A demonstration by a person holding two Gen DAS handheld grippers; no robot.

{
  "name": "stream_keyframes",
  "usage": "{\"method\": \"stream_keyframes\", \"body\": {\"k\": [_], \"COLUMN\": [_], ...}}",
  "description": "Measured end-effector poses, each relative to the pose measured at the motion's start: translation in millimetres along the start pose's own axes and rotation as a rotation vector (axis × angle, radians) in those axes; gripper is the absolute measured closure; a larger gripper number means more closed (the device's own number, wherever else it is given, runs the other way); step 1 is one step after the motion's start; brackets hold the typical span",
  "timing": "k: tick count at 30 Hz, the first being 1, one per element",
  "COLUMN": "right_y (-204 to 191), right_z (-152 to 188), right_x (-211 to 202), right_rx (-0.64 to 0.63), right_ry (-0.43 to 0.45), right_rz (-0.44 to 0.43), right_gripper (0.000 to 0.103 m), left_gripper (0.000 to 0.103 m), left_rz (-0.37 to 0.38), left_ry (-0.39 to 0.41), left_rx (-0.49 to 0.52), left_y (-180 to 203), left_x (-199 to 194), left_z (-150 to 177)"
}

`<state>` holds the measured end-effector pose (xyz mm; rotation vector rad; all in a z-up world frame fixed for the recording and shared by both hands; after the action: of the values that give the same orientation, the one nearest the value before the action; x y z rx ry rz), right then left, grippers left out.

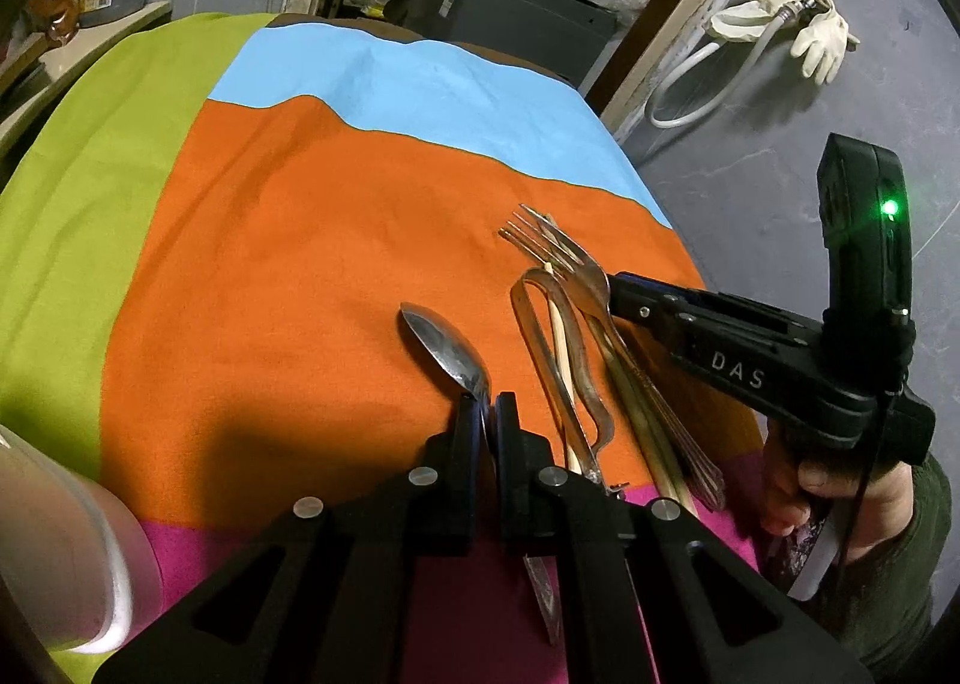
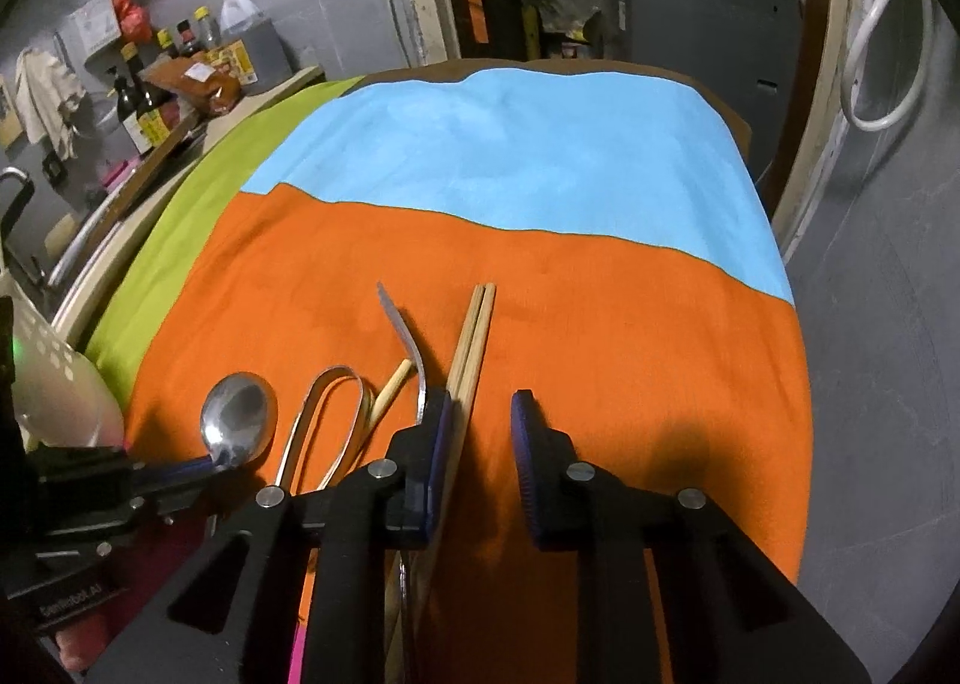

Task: Organize utensils
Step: 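Grasp a steel spoon with the left gripper while the right gripper grasps a wooden chopstick, then lift the spoon and chopstick and carry both over the white caddy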

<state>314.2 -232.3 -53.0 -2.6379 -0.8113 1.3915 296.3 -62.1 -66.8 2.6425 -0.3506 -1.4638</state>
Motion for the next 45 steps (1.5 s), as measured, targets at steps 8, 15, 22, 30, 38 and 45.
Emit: {"method": "stream_keyframes", "body": {"k": [8,15,22,30,38,45], "right_y": [0,-6,6,7,13,-8], "right_z": [8,5,-7,-5,13,28], "right_x": [-7,-4,10,6,-16,-57], "right_rx": [0.023,-0.013,0.075,0.143,0.264,0.181], "right_ry": [-0.031,-0.054,-0.058,-0.066,0.084,0.258], "right_rz": [-0.028,0.035,0.02,-0.022,-0.106,-0.07], "right_gripper": [0.087,0.088,0.088,0.096,0.098,0.098], "left_gripper": [0.1,0.1,0.1,0.101,0.103,0.103], "left_rz": [0.011,0.011,0.016,0.032,0.035,0.024], "left_ry": [-0.003,0.004,0.008,0.006,0.117,0.274], "left_rx": [-0.002,0.016,0.017,0.018,0.074,0.108], "left_y": [-2,0,-2,-4,6,18], "left_x": [-2,-4,-5,-3,-22,-42], "left_z": [0,3,4,3,7,11]}}
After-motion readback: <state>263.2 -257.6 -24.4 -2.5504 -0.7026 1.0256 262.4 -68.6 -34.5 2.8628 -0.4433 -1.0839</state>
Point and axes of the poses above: each gripper's, at about its wrist camera, not at the fingertips, and x roughly the way its jaws point, y to its right, z to its underside, the point moved 2 cm from there along x, roughly the way its jaws point, and after that the axes turned 14 degrees about -z, right-handed, at the moved point
